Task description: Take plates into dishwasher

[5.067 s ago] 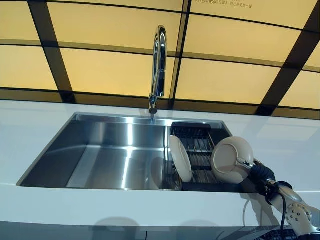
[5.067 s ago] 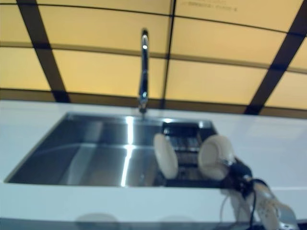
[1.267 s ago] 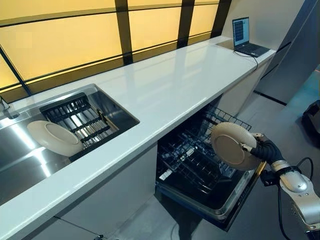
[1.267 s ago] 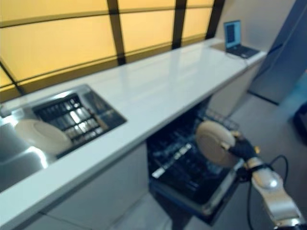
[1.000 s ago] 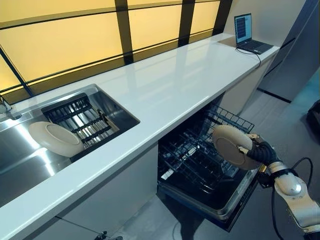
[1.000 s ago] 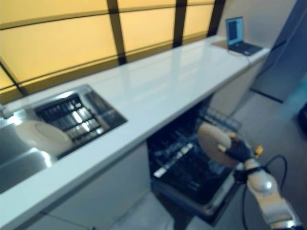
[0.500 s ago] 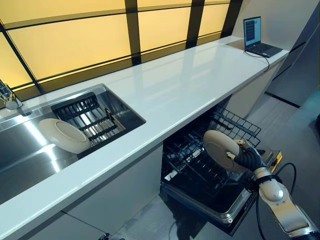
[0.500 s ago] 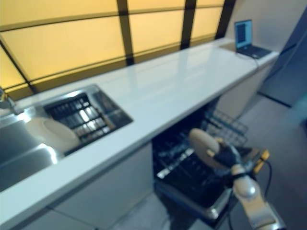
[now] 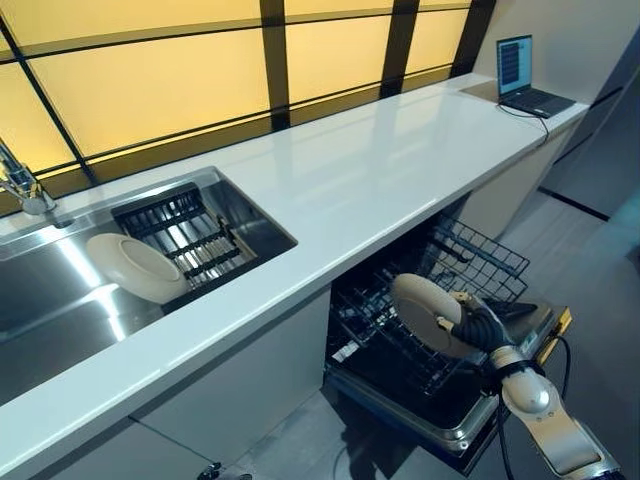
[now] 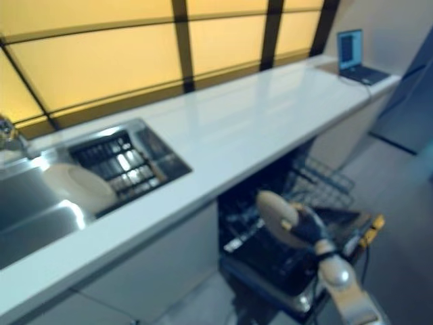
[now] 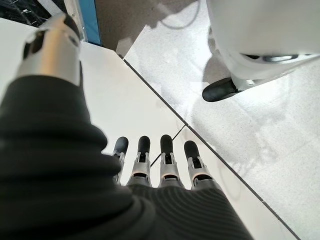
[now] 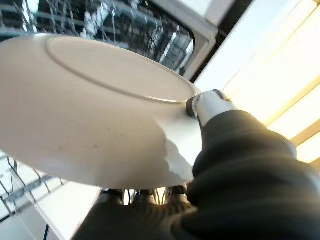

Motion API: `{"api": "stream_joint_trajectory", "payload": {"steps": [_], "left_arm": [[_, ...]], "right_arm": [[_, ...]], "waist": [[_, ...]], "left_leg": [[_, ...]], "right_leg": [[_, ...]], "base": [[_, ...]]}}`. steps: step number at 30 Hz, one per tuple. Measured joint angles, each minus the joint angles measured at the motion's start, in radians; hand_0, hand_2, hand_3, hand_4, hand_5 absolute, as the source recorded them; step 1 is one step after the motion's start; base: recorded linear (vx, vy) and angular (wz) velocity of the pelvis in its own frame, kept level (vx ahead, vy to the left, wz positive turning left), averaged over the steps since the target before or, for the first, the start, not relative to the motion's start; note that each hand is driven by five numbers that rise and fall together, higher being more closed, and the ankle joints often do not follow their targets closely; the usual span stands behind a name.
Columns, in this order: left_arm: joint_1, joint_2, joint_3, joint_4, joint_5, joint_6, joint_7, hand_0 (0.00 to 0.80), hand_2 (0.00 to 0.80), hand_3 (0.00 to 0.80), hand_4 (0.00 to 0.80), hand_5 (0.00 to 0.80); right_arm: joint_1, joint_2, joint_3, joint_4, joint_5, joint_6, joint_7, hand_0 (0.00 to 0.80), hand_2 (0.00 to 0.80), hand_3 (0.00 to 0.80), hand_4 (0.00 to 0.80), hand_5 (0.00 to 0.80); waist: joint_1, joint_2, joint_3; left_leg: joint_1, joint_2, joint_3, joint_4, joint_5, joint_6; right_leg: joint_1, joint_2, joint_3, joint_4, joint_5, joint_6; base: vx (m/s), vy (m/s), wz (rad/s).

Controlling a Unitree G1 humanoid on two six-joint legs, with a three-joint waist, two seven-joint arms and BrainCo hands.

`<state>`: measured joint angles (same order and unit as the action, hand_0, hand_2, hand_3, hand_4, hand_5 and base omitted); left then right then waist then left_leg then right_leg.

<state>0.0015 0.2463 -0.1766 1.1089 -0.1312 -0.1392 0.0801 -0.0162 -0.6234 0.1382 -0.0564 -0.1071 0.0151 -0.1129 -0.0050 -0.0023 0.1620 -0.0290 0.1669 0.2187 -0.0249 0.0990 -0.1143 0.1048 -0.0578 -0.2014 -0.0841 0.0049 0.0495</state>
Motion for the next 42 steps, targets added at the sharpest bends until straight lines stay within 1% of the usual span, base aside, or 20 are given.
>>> {"api": "stream_joint_trajectory", "payload": {"steps": [2,3,4,7,10,12,15,18,24,28,37,40,42], "left_arm": [[0.004,-0.001,0.0,0.0,0.0,0.0,0.0,0.0,0.0,0.0,0.0,0.0],[0.005,-0.001,0.0,0.0,0.0,0.004,0.0,0.0,0.0,0.0,0.0,0.0],[0.004,-0.002,0.0,-0.001,0.0,0.005,0.0,0.0,0.0,0.0,0.0,0.0],[0.005,-0.002,0.0,-0.004,0.001,0.007,-0.001,0.0,0.0,0.0,0.0,0.0],[0.005,-0.002,0.0,-0.004,0.001,0.01,-0.001,0.0,0.0,0.0,0.0,0.0],[0.005,-0.001,0.0,-0.009,0.001,0.018,-0.001,0.0,0.0,0.0,0.0,0.0],[0.003,-0.001,0.0,-0.014,0.001,0.018,-0.002,0.0,0.0,0.0,0.0,0.0],[0.002,0.002,0.0,-0.023,0.002,0.019,-0.004,0.0,0.0,0.0,0.0,0.0],[-0.001,0.006,0.0,-0.027,0.002,0.019,-0.01,0.0,0.0,0.0,0.0,0.0],[-0.002,0.013,0.0,-0.028,0.002,0.021,-0.013,0.0,0.0,0.0,0.0,0.0],[-0.011,0.017,-0.001,-0.034,0.002,0.025,-0.021,0.0,0.0,0.0,0.0,0.0],[-0.022,0.017,-0.001,-0.035,0.005,0.03,-0.022,0.0,0.0,0.0,0.0,0.0],[-0.029,0.019,0.0,-0.048,0.026,0.036,-0.022,0.0,0.0,0.0,0.0,0.0]], "right_arm": [[0.0,0.014,0.0,0.003,-0.009,0.005,-0.003,0.8,0.8,0.8,0.8,0.8],[-0.001,0.024,0.001,0.012,-0.012,0.008,-0.009,0.8,0.8,0.8,0.8,0.8],[-0.001,0.025,0.003,0.02,-0.013,0.01,-0.008,0.8,0.8,0.8,0.8,0.8],[-0.001,0.026,0.04,0.047,-0.031,0.022,-0.011,0.8,0.8,0.8,0.8,0.8],[-0.004,0.027,0.053,0.065,-0.048,0.033,-0.026,0.8,0.8,0.8,0.8,0.8],[-0.014,0.027,0.062,0.085,-0.059,0.035,-0.041,0.8,0.8,0.8,0.8,0.8],[-0.03,0.028,0.07,0.131,-0.061,0.043,-0.046,0.8,0.8,0.8,0.8,0.8],[-0.037,0.028,0.07,0.169,-0.074,0.058,-0.049,0.8,0.8,0.8,0.8,0.8],[-0.066,0.038,0.075,0.248,-0.1,0.074,-0.05,0.8,0.8,0.8,0.8,0.8],[-0.089,0.041,0.092,0.305,-0.121,0.084,-0.05,0.8,0.8,0.8,0.8,0.8],[-0.155,0.074,0.114,0.399,-0.148,0.124,-0.069,0.8,0.8,0.8,0.8,0.8],[-0.161,0.076,0.115,0.42,-0.167,0.131,-0.069,0.8,0.8,0.8,0.8,0.8],[-0.171,0.076,0.115,0.436,-0.179,0.148,-0.067,0.8,0.8,0.8,0.8,0.8]], "waist": [[0.004,0.0,0.0],[0.016,0.0,0.0],[0.019,0.0,0.0],[0.022,0.0,0.0],[0.023,0.0,0.0],[0.023,0.0,0.0],[0.026,0.0,0.0],[0.049,0.0,0.0],[0.074,0.0,-0.001],[0.075,0.0,-0.001],[0.082,0.0,0.0],[0.096,-0.001,0.0],[0.104,-0.001,0.0]], "left_leg": [[0.0,0.0,-0.001,0.0,0.0,0.0],[0.0,0.0,-0.002,0.0,0.0,0.0],[0.0,-0.001,-0.003,0.0,0.0,0.0],[-0.003,-0.003,-0.01,0.0,0.002,0.002],[-0.005,-0.007,-0.016,-0.001,0.003,0.004],[-0.016,-0.013,-0.028,-0.001,0.005,0.006],[-0.017,-0.018,-0.031,-0.001,0.006,0.008],[-0.018,-0.019,-0.032,-0.002,0.006,0.008],[-0.029,-0.022,-0.04,-0.002,0.007,0.01],[-0.04,-0.028,-0.056,-0.002,0.009,0.012],[-0.056,-0.031,-0.068,-0.002,0.013,0.016],[-0.059,-0.032,-0.07,-0.002,0.013,0.016],[-0.072,-0.032,-0.077,-0.002,0.015,0.017]], "right_leg": [[0.001,0.0,-0.001,0.0,0.0,0.0],[0.001,0.0,-0.002,0.0,0.0,0.0],[0.002,-0.001,-0.002,0.0,0.0,0.0],[0.004,-0.002,-0.011,0.0,-0.001,0.001],[0.005,-0.006,-0.017,0.0,-0.002,0.003],[0.004,-0.01,-0.029,0.0,-0.003,0.005],[0.003,-0.012,-0.029,0.0,-0.003,0.007],[0.002,-0.014,-0.029,0.0,-0.004,0.008],[-0.005,-0.014,-0.035,0.0,-0.005,0.008],[-0.007,-0.017,-0.044,0.0,-0.007,0.011],[-0.014,-0.018,-0.051,-0.001,-0.007,0.013],[-0.016,-0.018,-0.053,-0.001,-0.007,0.013],[-0.026,-0.018,-0.057,-0.001,-0.007,0.013]], "base": [[0.0,0.0,0.0],[0.0,0.0,0.0],[0.005,0.008,0.04],[0.008,0.008,0.07],[0.008,0.006,0.09],[0.021,0.002,0.13],[0.024,0.002,0.06],[0.0,0.0,0.0],[-0.003,0.001,0.02],[-0.008,0.005,0.1],[-0.012,0.001,0.04],[-0.005,-0.002,0.01],[-0.01,-0.008,0.06]]}}
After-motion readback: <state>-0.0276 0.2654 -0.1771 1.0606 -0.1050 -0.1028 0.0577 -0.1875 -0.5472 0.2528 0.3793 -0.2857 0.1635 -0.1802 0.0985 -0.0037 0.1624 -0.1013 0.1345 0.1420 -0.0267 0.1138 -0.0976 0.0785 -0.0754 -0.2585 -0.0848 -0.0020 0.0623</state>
